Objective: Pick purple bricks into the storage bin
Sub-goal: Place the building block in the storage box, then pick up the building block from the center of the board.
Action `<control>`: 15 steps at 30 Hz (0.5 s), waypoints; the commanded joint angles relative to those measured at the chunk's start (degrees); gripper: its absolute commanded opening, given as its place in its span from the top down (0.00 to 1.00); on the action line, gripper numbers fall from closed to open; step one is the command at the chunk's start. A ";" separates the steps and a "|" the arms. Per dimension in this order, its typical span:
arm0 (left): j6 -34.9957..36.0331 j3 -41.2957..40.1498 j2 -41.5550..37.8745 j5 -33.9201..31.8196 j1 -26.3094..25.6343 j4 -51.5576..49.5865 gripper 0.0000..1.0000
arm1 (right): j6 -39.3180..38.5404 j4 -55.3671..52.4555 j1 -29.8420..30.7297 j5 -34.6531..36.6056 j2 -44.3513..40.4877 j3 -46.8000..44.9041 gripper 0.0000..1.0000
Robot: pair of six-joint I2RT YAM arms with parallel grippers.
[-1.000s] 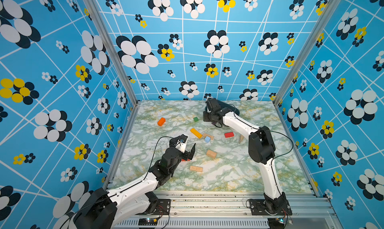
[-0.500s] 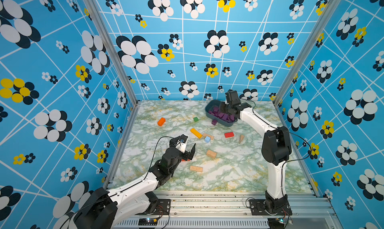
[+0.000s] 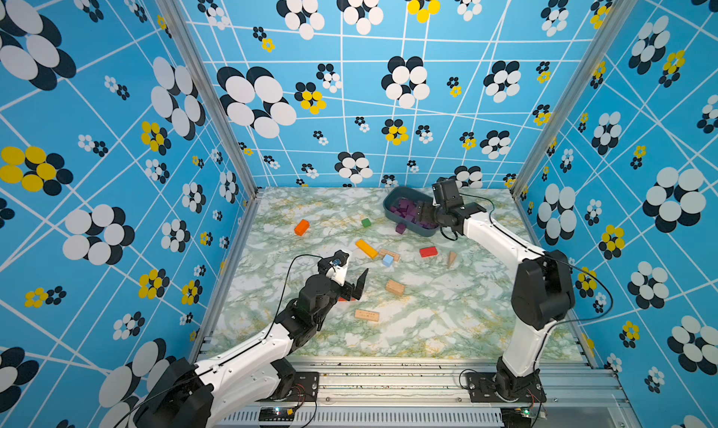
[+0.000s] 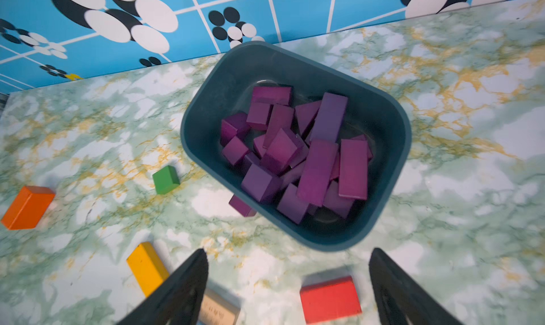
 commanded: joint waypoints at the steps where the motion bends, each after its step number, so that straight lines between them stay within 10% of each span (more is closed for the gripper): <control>1: -1.80 3.41 2.78 5.03 0.81 -1.26 0.00 | -1.30 4.88 0.14 -2.95 -9.63 -6.89 0.10; 15: -5.46 22.18 28.64 5.99 1.85 0.70 0.00 | 3.78 27.29 -1.66 -8.34 -34.24 -46.28 0.01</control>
